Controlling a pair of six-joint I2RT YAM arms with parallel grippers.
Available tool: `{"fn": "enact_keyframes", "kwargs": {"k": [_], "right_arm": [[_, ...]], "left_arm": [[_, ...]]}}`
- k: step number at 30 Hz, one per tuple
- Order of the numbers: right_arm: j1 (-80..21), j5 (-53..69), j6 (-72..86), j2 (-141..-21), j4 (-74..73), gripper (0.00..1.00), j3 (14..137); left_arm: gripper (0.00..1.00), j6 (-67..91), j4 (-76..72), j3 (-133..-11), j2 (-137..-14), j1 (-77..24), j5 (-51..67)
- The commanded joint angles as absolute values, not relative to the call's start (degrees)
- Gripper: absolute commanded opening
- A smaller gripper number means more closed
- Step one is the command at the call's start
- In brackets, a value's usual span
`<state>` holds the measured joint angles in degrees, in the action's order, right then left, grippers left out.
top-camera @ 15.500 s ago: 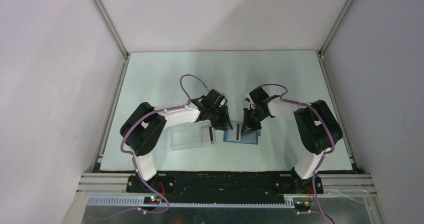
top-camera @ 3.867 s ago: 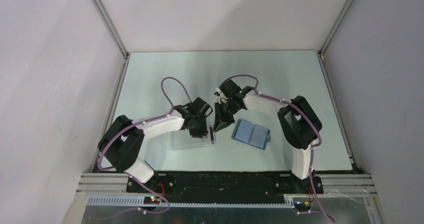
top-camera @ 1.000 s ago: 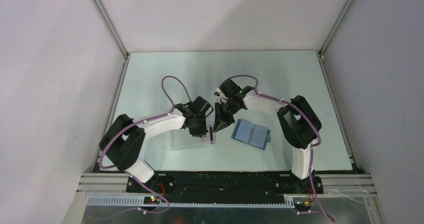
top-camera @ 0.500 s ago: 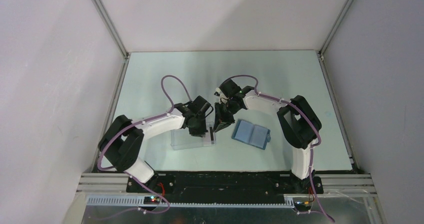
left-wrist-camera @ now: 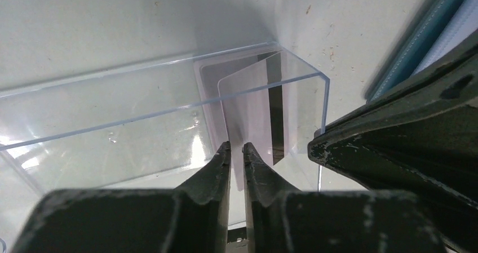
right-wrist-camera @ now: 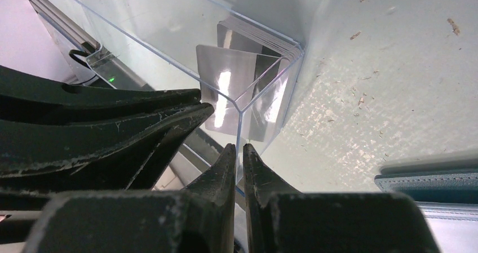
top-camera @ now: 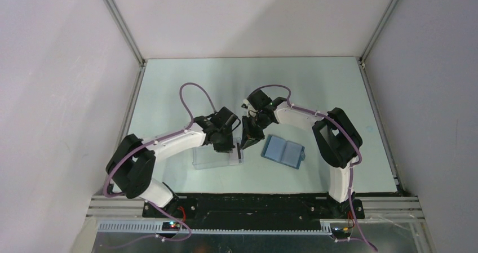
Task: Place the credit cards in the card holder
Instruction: Pick up the credit card from the storage box.
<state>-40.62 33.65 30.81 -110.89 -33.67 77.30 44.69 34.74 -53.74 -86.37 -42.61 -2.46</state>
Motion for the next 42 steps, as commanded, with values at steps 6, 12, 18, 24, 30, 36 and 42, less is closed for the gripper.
{"fn": "enact_keyframes", "kwargs": {"k": [6, 12, 18, 24, 30, 36, 42], "right_arm": [[-41.81, 31.92, 28.83, -113.51, -36.45, 0.11, 77.17], [-41.83, 31.84, 28.66, -113.47, -36.56, 0.11, 77.17], [-41.78, 31.83, 28.63, -113.6, -36.52, 0.11, 77.21], [-41.77, 31.73, 28.56, -113.39, -36.7, 0.11, 77.17], [-41.83, 31.72, 28.57, -113.2, -36.67, 0.11, 77.17], [-41.65, 29.88, 28.4, -109.94, -37.23, 0.19, 77.17], [-40.34, 24.99, 27.85, -101.05, -39.87, 0.42, 77.06]], "left_arm": [[0.23, 46.93, 29.3, -56.12, -82.24, -43.87, -0.46], [0.25, 47.18, 28.0, -55.24, -82.65, -43.88, -0.44], [0.26, 47.22, 27.77, -54.44, -85.05, -43.9, 1.27], [0.24, 47.02, 27.74, -53.5, -86.54, -43.86, 0.63], [0.05, 46.85, 27.77, -53.8, -86.49, -43.86, 0.31], [0.0, 47.4, 27.77, -53.81, -82.42, -43.9, 0.2], [0.0, 49.54, 28.24, -52.07, -72.09, -42.79, -2.74]]}}
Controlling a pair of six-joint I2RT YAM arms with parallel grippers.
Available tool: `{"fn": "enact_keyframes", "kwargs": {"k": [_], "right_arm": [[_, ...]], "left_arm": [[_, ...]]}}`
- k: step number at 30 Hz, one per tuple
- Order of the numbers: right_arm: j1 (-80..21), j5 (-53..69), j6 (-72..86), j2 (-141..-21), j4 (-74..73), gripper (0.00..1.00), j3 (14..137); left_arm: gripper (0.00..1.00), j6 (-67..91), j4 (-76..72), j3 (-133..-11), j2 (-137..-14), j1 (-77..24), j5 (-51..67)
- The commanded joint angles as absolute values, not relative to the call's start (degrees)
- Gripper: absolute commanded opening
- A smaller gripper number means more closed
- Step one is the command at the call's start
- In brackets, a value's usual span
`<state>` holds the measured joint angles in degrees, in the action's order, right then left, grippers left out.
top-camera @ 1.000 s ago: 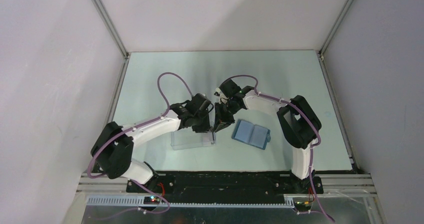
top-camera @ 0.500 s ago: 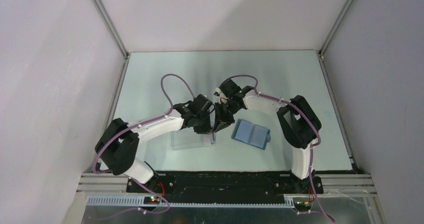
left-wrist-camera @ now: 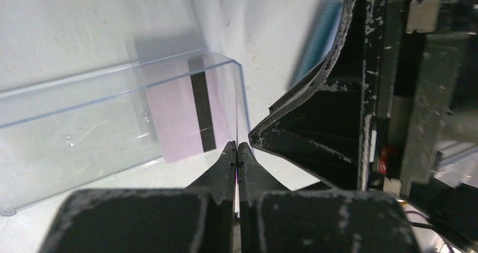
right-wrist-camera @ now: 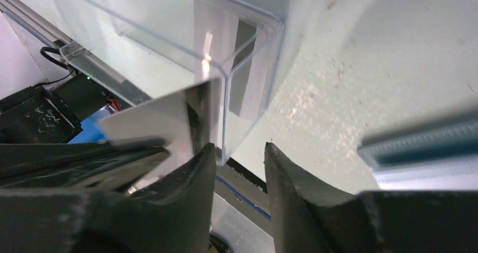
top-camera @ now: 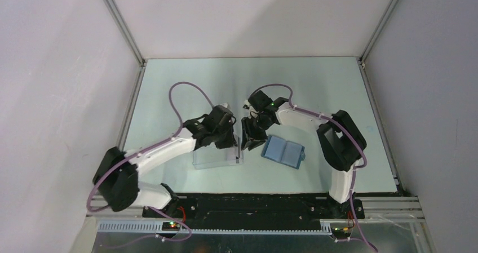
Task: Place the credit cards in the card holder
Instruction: Pick up the credit card from the storage box, then insert the credit card into the card holder.
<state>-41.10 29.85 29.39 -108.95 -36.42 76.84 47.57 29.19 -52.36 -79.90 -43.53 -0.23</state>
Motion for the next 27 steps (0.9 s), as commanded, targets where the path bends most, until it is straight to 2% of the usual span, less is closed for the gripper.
{"fn": "enact_keyframes", "kwargs": {"k": [1, 7, 11, 14, 16, 19, 24, 27], "right_arm": [[-40.08, 24.76, 27.73, -98.26, -39.84, 0.48, 76.24], [-34.87, 29.37, 28.78, -81.72, -34.25, 0.7, 66.69], [-26.28, 41.59, 30.82, -72.08, -26.41, 0.74, 58.97], [-21.64, 54.13, 34.65, -66.5, -19.92, 0.74, 54.31], [-19.43, 59.87, 36.99, -64.66, -15.42, 0.73, 51.39], [-18.84, 65.75, 38.66, -63.69, -11.06, 0.7, 50.46], [-19.15, 71.07, 46.96, -62.12, -0.07, 0.5, 47.95], [-19.2, 72.81, 52.22, -61.5, 8.11, 0.47, 46.83]], "left_arm": [[0.0, 49.6, 28.23, -51.95, -69.92, -42.51, -2.79], [0.0, 47.32, 28.03, -53.55, -61.38, -41.91, 1.05], [0.0, 46.49, 24.99, -54.12, -57.28, -41.59, 7.07], [0.0, 48.4, 16.39, -52.04, -55.21, -41.34, 15.38], [0.0, 51.25, 7.33, -49.03, -54.54, -41.29, 21.58], [0.0, 59.68, -14.3, -43.65, -54.66, -41.31, 28.81], [0.0, 63.36, -23.32, -40.57, -54.81, -41.34, 32.71], [0.0, 63.79, -24.09, -39.86, -54.31, -41.38, 33.02]]}}
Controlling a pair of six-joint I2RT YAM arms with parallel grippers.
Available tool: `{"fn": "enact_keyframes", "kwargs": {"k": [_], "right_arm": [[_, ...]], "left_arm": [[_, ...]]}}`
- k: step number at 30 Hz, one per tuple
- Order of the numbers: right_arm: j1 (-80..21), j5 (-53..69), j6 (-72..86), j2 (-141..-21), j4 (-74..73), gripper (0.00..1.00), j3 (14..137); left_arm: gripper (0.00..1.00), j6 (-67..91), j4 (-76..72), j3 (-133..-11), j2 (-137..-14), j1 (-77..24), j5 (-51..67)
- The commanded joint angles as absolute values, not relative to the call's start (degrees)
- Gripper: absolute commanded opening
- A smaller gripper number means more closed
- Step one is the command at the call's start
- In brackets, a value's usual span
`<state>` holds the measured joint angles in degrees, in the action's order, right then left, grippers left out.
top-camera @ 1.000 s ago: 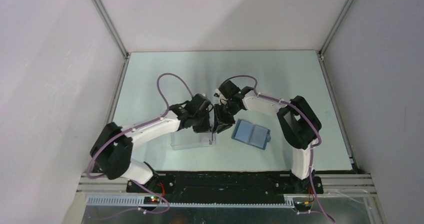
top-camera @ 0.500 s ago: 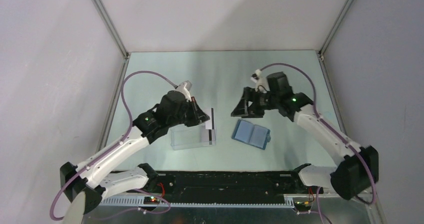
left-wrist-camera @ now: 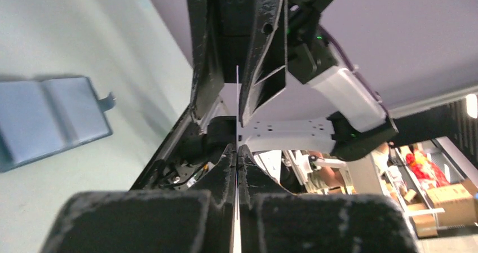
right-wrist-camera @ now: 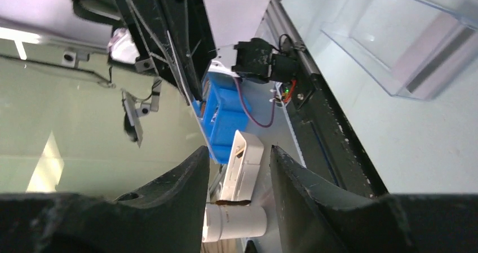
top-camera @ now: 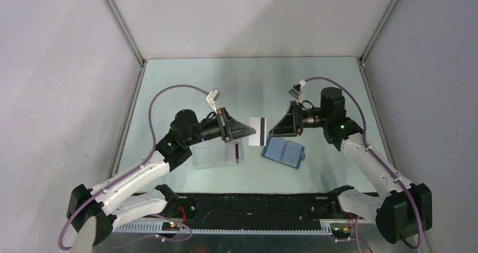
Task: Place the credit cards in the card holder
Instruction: Insert the credit card into the card holder.
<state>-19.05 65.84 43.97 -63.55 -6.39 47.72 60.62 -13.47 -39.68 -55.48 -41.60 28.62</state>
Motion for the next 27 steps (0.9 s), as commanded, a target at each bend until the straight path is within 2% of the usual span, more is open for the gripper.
{"fn": "enact_keyframes", "kwargs": {"k": [1, 11, 16, 22, 24, 25, 26, 27], "right_arm": [[-19.35, 73.06, 52.7, -61.42, 9.52, 0.47, 46.71], [-22.34, 73.22, 60.72, -62.61, 19.88, 0.46, 46.67], [-24.14, 72.21, 62.14, -63.97, 22.19, 0.41, 46.67], [-26.04, 71.01, 63.89, -66.05, 24.23, 0.28, 46.67], [-26.43, 70.8, 63.87, -66.37, 24.35, 0.17, 46.74], [-26.51, 70.69, 63.75, -66.45, 24.17, 0.07, 46.75], [-26.53, 70.58, 63.16, -66.49, 23.45, 0.02, 46.76], [-26.52, 70.58, 62.74, -66.42, 23.06, 0.0, 46.74]], "left_arm": [[0.0, 63.93, -24.32, -39.7, -54.27, -41.37, 32.99], [0.0, 64.74, -25.04, -38.4, -54.97, -41.37, 33.42], [0.0, 64.87, -25.3, -38.36, -55.13, -41.37, 33.57], [0.0, 64.98, -25.41, -38.11, -55.32, -41.34, 33.57], [0.0, 65.0, -25.48, -37.88, -55.43, -41.38, 33.57], [0.0, 65.02, -25.48, -37.81, -55.49, -41.35, 33.53], [0.09, 65.01, -25.51, -37.76, -55.58, -41.37, 33.56], [0.26, 65.03, -25.5, -37.61, -55.65, -41.37, 33.52]]}}
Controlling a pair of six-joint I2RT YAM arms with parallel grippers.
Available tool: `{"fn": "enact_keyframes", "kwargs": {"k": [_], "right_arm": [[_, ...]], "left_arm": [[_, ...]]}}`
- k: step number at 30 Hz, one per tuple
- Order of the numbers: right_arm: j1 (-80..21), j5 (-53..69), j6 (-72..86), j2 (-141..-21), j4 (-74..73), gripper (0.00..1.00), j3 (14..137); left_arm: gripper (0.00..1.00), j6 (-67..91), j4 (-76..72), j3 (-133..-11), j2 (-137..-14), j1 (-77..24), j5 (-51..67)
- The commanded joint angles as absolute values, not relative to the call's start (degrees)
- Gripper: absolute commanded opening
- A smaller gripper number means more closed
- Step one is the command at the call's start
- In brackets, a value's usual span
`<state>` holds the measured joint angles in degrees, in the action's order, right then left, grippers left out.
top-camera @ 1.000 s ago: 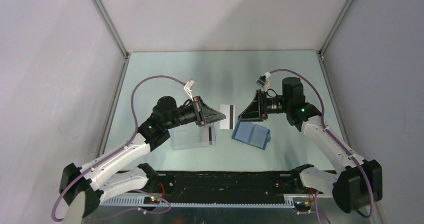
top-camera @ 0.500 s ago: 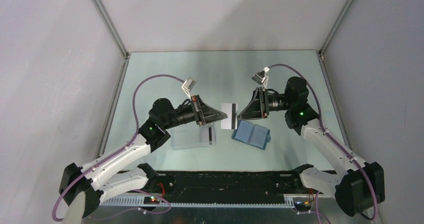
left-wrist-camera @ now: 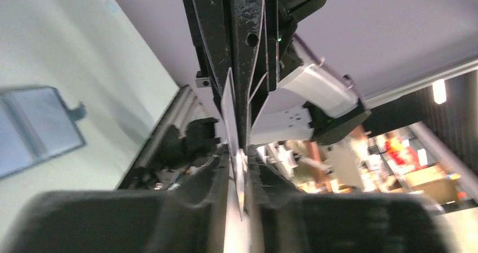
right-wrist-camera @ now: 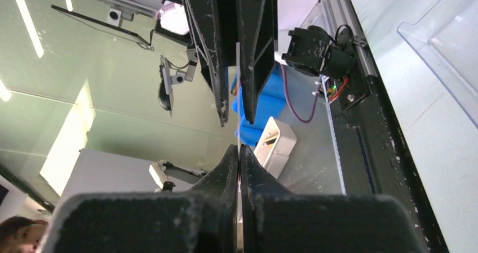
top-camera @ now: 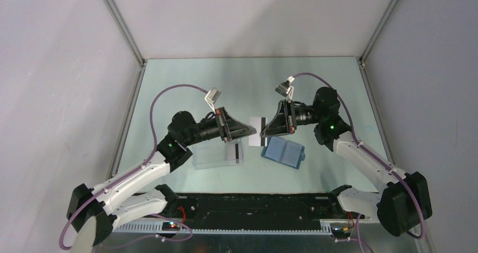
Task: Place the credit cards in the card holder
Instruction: Insert the credit card into the card holder.
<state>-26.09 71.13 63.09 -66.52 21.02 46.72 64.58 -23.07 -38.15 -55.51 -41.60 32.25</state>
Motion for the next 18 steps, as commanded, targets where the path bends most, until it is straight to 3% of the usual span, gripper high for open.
{"fn": "enact_keyframes", "kwargs": {"k": [1, 3, 7, 12, 18], "right_arm": [[-26.44, 70.51, 61.37, -66.15, 22.05, 0.0, 46.75], [-25.56, 70.07, 58.7, -65.3, 18.68, 0.0, 46.76], [-21.39, 66.65, 47.51, -62.74, 3.47, 0.0, 46.75], [-15.04, 57.35, 33.0, -59.68, -17.63, 0.0, 45.65], [-7.42, 51.84, 30.66, -58.57, -18.81, 0.0, 36.98]], "left_arm": [[0.46, 65.04, -25.49, -37.48, -55.66, -41.38, 33.39], [0.63, 65.05, -25.53, -36.93, -55.59, -41.36, 32.87], [0.75, 64.91, -25.43, -35.6, -55.73, -41.31, 29.58], [0.76, 64.47, -24.41, -35.1, -60.44, -41.28, 24.27], [0.69, 63.08, -20.67, -38.22, -71.31, -42.25, 21.13]]}}
